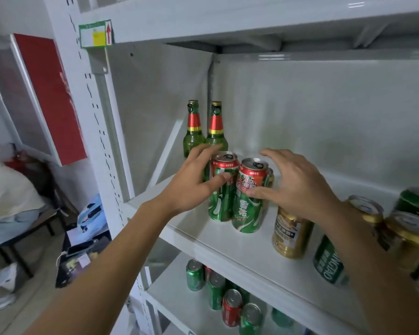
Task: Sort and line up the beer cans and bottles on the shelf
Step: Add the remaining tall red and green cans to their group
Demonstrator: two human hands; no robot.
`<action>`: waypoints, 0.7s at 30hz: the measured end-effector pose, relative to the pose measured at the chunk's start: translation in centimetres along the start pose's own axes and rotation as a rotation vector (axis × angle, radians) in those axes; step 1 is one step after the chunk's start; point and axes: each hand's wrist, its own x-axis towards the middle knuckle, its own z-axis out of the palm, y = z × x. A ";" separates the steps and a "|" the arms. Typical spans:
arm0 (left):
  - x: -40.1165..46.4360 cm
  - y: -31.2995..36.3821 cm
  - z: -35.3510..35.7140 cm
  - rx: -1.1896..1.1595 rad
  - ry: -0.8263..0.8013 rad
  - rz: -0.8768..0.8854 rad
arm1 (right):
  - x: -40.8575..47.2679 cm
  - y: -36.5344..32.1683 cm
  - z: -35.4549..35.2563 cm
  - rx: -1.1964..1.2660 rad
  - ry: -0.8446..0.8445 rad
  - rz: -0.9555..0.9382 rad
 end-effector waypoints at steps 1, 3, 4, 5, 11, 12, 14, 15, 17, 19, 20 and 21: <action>0.4 -0.4 0.1 -0.007 -0.005 0.013 | 0.2 -0.2 0.2 0.003 -0.001 0.006; 1.3 -1.3 0.2 -0.043 -0.020 0.049 | 0.6 -0.6 0.5 0.013 -0.008 0.035; 1.8 -1.8 0.2 -0.067 -0.031 0.069 | 0.8 -0.9 0.5 0.020 -0.015 0.049; 2.2 -2.3 0.3 -0.088 -0.043 0.091 | 0.9 -1.2 0.5 0.022 -0.024 0.061; 4.2 -5.2 0.1 -0.200 -0.106 0.263 | 1.4 -2.7 0.6 0.070 -0.028 0.198; 4.5 -5.6 0.2 -0.225 -0.117 0.285 | 1.4 -2.9 0.7 0.083 -0.022 0.219; 5.2 -6.2 0.4 -0.300 -0.154 0.298 | 1.4 -3.4 1.1 0.098 0.000 0.247; 5.5 -6.5 0.6 -0.338 -0.177 0.295 | 1.4 -3.7 1.3 0.105 0.001 0.256; 5.9 -6.7 0.9 -0.400 -0.219 0.297 | 1.4 -4.2 1.8 0.126 -0.025 0.277; 6.2 -6.8 1.2 -0.482 -0.265 0.296 | 1.3 -4.4 2.3 0.115 -0.030 0.290; 6.2 -6.8 1.3 -0.528 -0.288 0.288 | 1.1 -4.3 2.4 0.102 -0.020 0.292; 6.2 -6.9 1.4 -0.570 -0.298 0.281 | 1.0 -4.2 2.4 0.099 -0.010 0.290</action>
